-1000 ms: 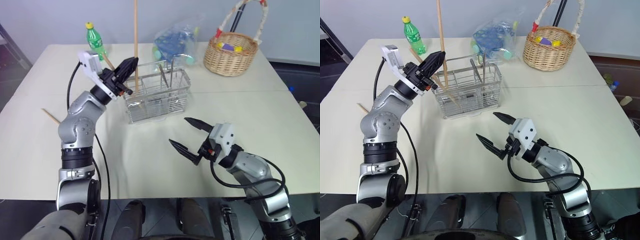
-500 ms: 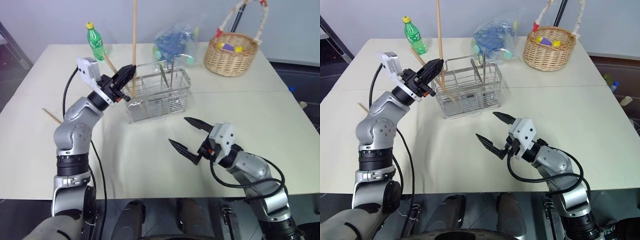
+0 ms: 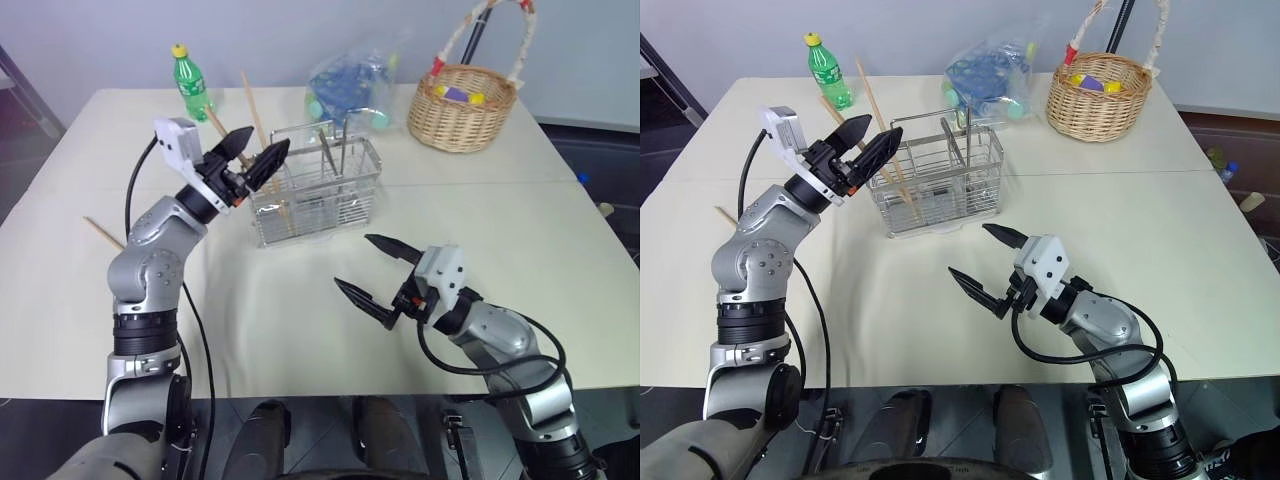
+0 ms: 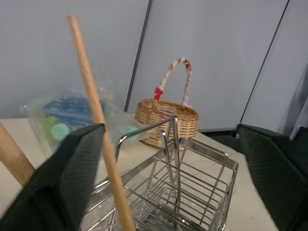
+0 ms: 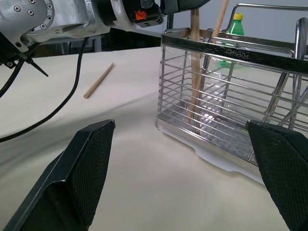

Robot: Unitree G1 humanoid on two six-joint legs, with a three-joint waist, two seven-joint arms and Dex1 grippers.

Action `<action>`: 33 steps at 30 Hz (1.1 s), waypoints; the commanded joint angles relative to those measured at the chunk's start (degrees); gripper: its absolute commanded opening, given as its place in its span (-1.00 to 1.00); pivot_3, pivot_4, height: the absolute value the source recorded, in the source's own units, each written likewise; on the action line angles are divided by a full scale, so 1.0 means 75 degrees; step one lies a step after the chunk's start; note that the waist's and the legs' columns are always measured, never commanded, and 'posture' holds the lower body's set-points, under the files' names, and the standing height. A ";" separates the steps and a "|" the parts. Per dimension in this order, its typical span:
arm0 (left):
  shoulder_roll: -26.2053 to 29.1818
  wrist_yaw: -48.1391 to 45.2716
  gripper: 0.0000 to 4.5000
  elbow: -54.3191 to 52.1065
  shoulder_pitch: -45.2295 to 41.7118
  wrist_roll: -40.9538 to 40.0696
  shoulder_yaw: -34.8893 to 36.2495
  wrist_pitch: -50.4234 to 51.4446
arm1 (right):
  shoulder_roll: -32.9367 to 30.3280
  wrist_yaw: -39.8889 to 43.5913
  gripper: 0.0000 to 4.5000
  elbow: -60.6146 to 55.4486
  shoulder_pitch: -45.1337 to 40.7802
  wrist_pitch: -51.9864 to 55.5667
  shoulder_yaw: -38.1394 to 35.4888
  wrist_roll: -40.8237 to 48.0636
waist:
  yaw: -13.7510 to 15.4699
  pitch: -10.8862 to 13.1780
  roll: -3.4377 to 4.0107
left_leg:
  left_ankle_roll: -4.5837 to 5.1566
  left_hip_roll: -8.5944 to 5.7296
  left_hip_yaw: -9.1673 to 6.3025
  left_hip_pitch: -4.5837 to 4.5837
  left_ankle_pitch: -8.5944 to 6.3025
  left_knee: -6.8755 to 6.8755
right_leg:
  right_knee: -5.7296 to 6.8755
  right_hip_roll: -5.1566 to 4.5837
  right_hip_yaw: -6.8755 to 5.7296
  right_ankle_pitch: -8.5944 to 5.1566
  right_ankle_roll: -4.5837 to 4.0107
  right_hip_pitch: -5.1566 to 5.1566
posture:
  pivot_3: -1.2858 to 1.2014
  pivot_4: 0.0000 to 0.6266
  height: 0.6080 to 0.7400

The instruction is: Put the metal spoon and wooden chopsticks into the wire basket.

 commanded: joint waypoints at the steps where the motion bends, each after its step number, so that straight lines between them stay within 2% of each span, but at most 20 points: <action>1: 0.0069 0.0031 0.98 -0.0377 -0.0110 -0.0129 0.0048 -0.0018 | 0.0009 0.0014 1.00 -0.0137 -0.0059 -0.0139 -0.0045 0.0032 | 0.0000 0.0000 0.0000 | 0.0000 0.0000 0.0000 0.0000 0.0000 0.0000 | 0.0000 0.0000 0.0000 0.0000 0.0000 0.0000 | 0.03 -0.52 1.00; 9: 0.0272 0.0276 0.98 -0.0711 -0.0644 -0.0775 0.0464 0.0286 | -0.0004 0.0049 1.00 -0.0109 -0.0090 -0.0131 -0.0015 0.0025 | -0.0001 0.0000 0.0000 | 0.0000 0.0000 0.0000 -0.0002 0.0000 0.0001 | -0.0001 0.0000 0.0000 0.0000 0.0000 0.0000 | 0.03 -0.52 1.00; 14: 0.1277 0.0577 0.98 -0.0495 -0.1504 -0.1327 0.1341 0.0672 | -0.0097 0.0219 1.00 -0.0106 -0.0110 -0.0138 -0.0042 0.0086 | -0.0059 0.0001 0.0000 | 0.0000 0.0002 0.0000 0.0001 0.0000 -0.0003 | 0.0003 0.0003 0.0000 0.0000 0.0000 -0.0005 | 0.03 -0.52 1.00; 17: 0.2344 0.1109 0.98 0.0018 -0.1585 -0.0462 0.1332 0.0944 | -0.0220 0.0486 1.00 -0.0186 -0.0264 -0.0078 -0.0050 0.0271 | -0.0054 -0.0001 0.0004 | 0.0001 0.0002 0.0001 0.0007 0.0000 -0.0007 | 0.0001 0.0003 0.0001 -0.0001 0.0000 -0.0002 | 0.03 -0.52 1.00; 21: 0.3022 0.2103 0.98 0.0202 -0.1229 0.0752 0.0733 0.1538 | -0.0322 0.0759 1.00 -0.0179 -0.0616 0.0043 -0.0065 0.0486 | -0.0023 -0.0001 0.0003 | 0.0001 0.0001 0.0000 0.0009 0.0000 -0.0003 | 0.0003 0.0003 0.0001 -0.0001 0.0001 0.0004 | 0.03 -0.52 1.00; 23: 0.3106 0.2733 0.98 0.0132 -0.1016 0.1182 0.0618 0.2106 | -0.0369 0.0890 1.00 -0.0149 -0.0814 0.0122 -0.0070 0.0597 | -0.0001 0.0001 -0.0002 | 0.0001 0.0001 -0.0004 0.0005 0.0000 -0.0001 | 0.0001 0.0004 -0.0001 0.0000 0.0001 0.0004 | 0.03 -0.52 1.00; 26: 0.2769 0.4429 0.98 -0.0328 -0.0497 0.1692 0.0902 0.3922 | -0.0526 0.1228 1.00 -0.0065 -0.1116 0.0186 -0.0044 0.0750 | -0.0013 0.0002 -0.0003 | 0.0001 0.0001 -0.0005 0.0002 0.0000 -0.0003 | -0.0001 0.0003 0.0000 0.0000 0.0001 0.0001 | 0.03 -0.52 1.00; 31: 0.2498 0.5689 0.98 -0.1009 -0.0050 0.2659 0.0667 0.5628 | -0.0575 0.1425 1.00 0.0134 -0.1286 0.0206 -0.0041 0.0806 | -0.0027 0.0006 -0.0012 | 0.0000 0.0002 -0.0008 -0.0001 0.0000 -0.0009 | 0.0007 0.0005 0.0000 -0.0001 0.0001 -0.0010 | 0.03 -0.52 1.00; 33: 0.2015 0.6080 0.98 -0.1155 -0.0207 0.2734 0.1117 0.6109 | -0.0567 0.1492 1.00 0.0213 -0.1283 0.0177 -0.0031 0.0787 | -0.0009 0.0006 -0.0012 | 0.0000 0.0001 -0.0008 -0.0001 0.0000 -0.0005 | 0.0008 0.0005 0.0000 0.0000 0.0001 -0.0010 | 0.03 -0.52 1.00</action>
